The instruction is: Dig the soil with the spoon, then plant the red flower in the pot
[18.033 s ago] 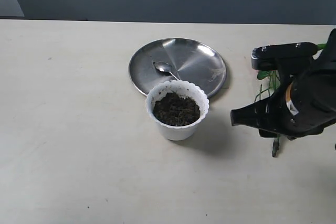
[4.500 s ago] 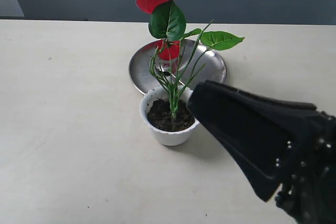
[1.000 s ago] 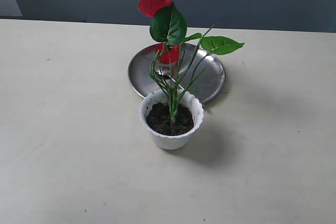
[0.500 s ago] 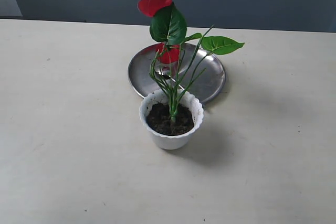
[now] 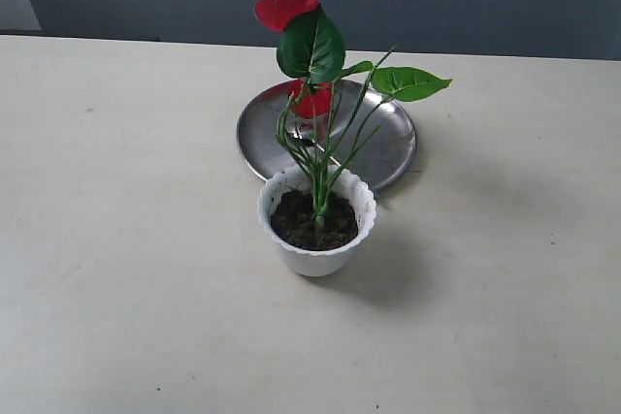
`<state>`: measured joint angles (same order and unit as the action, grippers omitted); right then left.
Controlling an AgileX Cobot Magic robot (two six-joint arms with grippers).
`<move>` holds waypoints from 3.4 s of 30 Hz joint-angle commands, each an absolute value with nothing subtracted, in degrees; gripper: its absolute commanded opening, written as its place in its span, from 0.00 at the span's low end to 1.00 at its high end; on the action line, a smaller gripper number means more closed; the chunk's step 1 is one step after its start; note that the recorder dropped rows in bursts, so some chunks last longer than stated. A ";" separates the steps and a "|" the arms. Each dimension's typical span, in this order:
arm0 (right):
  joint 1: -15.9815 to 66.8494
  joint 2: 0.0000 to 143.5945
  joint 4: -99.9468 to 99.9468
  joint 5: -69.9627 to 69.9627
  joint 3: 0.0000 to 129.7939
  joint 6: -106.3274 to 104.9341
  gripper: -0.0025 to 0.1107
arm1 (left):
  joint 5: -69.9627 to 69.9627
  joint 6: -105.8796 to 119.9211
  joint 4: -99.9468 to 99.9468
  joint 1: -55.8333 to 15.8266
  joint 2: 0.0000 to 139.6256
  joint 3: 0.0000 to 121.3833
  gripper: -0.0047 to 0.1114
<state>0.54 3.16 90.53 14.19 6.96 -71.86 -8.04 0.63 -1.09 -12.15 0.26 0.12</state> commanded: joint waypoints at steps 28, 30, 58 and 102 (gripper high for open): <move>0.68 0.88 -7.04 -3.26 0.00 20.61 0.13 | -7.30 0.63 -0.72 -12.55 0.00 0.00 0.05; 0.68 0.00 -7.04 0.00 0.00 20.61 0.13 | -7.30 0.63 -0.72 -12.55 0.00 0.00 0.05; 0.68 0.00 -7.04 0.00 0.00 20.61 0.13 | -7.30 0.63 -0.72 -13.14 0.00 0.00 0.05; 0.68 0.00 -6.90 0.00 0.00 20.61 0.13 | -7.30 0.63 -0.72 -13.14 0.00 0.00 0.05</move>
<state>0.54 0.27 -6.40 0.00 0.06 20.65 -8.04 0.63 -1.09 -12.77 0.26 0.12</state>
